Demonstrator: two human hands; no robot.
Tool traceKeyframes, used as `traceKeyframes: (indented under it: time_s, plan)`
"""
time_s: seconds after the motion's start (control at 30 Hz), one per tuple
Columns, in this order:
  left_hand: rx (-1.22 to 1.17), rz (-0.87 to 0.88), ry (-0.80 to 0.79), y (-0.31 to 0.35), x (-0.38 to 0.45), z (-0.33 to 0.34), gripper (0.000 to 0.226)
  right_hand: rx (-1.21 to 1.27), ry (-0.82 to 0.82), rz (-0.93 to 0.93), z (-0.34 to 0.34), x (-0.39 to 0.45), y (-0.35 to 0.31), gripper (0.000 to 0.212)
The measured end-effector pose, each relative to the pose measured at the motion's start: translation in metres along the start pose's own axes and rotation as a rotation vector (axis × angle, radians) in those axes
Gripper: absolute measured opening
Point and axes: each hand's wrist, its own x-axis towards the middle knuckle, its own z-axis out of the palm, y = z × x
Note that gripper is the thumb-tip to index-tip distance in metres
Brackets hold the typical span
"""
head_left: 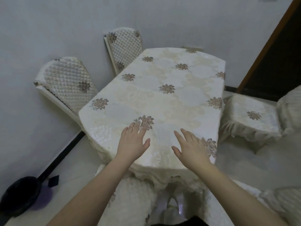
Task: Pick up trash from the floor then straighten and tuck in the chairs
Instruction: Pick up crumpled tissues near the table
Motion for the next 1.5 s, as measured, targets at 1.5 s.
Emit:
traceKeyframes:
  time_s: [1.5]
  plan:
    - [-0.386, -0.252, -0.317, -0.026, 0.101, 0.134, 0.011, 0.762, -0.162, 0.485, 0.102, 0.129, 0.114, 0.02]
